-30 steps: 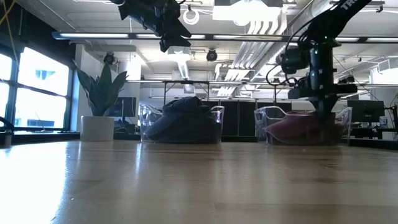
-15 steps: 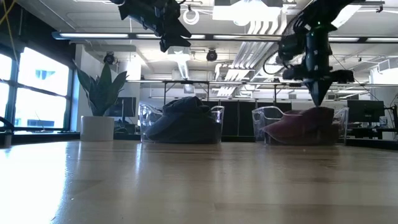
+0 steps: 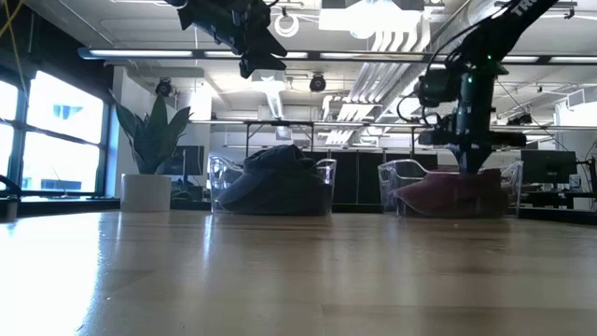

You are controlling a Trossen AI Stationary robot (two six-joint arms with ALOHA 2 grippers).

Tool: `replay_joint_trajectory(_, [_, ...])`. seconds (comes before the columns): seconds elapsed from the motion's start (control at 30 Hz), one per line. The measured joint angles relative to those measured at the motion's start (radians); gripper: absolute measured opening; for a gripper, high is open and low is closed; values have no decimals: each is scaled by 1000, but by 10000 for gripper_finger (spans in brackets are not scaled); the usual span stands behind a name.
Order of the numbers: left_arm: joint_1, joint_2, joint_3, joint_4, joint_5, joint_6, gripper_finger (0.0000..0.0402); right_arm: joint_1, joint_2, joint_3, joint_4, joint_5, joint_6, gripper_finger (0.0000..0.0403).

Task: Pick & Place hat
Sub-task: Put the red cap into the right transparent bin, then return to Home Position

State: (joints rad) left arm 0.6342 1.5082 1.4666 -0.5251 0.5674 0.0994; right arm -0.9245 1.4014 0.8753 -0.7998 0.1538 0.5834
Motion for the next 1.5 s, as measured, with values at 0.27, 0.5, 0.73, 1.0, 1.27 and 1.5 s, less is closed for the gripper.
replay_joint_trajectory(0.27, [0,0,0,-11,52,-60,178,18,-86,24,-51,14,20,0])
replay_joint_trajectory(0.5, [0,-1,0,-7,59,-76,178,90,-299,103,-62,-43,45,0])
replay_joint_trajectory(0.73, [-8,-1,0,1,45,-106,178,256,-570,-43,290,-261,-92,0])
replay_joint_trajectory(1.0, [-40,-1,0,3,-53,-218,178,429,-870,-452,963,-691,52,0])
replay_joint_trajectory(1.27, [-77,-1,0,166,-86,-437,178,610,-1065,-641,1048,-608,178,0])
replay_joint_trajectory(1.5, [-138,-1,0,321,-167,-594,178,784,-1190,-748,1058,-445,72,0])
